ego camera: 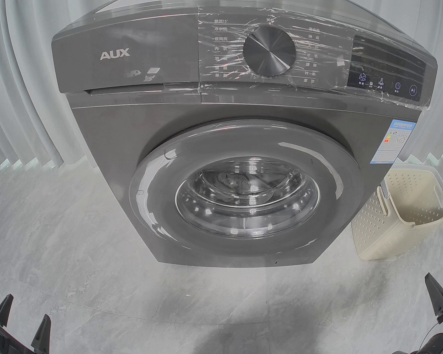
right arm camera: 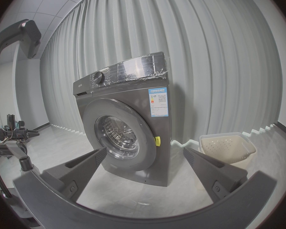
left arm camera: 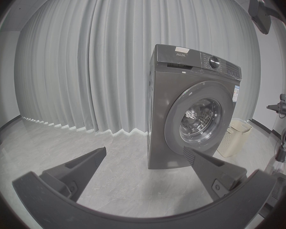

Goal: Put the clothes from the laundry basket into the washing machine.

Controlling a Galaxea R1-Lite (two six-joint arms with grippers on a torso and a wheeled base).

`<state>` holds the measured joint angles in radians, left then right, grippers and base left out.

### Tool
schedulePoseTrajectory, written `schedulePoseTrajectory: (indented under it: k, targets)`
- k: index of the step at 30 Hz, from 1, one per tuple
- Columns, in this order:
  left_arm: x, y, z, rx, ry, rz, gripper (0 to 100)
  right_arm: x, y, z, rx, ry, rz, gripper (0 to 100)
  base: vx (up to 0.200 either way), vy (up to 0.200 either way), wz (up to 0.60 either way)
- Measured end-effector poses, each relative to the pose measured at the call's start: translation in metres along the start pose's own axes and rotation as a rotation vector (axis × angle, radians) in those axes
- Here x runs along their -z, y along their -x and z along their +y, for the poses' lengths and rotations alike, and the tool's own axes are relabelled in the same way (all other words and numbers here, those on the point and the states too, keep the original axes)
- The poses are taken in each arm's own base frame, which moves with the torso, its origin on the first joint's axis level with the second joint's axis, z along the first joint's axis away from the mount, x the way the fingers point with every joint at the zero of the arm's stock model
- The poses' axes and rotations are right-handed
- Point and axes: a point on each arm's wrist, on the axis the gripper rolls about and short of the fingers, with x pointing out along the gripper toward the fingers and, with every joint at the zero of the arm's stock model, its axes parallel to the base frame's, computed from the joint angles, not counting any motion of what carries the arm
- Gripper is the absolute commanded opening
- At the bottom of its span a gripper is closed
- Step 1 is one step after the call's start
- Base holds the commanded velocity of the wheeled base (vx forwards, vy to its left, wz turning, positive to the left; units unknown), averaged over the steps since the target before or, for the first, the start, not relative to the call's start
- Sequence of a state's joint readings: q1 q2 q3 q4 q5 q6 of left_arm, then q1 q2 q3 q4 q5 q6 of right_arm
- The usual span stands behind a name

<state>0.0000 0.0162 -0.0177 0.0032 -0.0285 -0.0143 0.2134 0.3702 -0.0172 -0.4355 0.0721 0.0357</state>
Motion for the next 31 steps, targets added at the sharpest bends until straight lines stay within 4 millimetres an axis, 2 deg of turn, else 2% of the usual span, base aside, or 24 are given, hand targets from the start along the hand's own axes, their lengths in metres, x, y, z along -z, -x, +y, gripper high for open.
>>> schedulePoseTrajectory:
  k: [4, 10, 19, 31]
  targets:
    - [0.000, 0.000, 0.000, -0.001, 0.001, 0.000, 100, 0.012, 0.016, 0.001, 0.037, 0.002, -0.002, 100, 0.000, 0.000, 0.00]
    - [0.000, 0.000, 0.000, -0.002, 0.005, 0.000, 100, 0.019, 0.028, 0.002, 0.127, 0.012, -0.043, 100, 0.000, 0.000, 0.00]
    - [0.000, 0.000, 0.000, -0.003, 0.010, -0.001, 100, 0.045, 0.037, 0.004, 0.270, 0.026, 0.110, 100, 0.000, 0.000, 0.00]
    - [0.000, 0.000, 0.000, -0.003, 0.015, 0.000, 100, 0.045, 0.038, 0.005, 0.267, 0.044, 0.087, 100, 0.000, 0.000, 0.00]
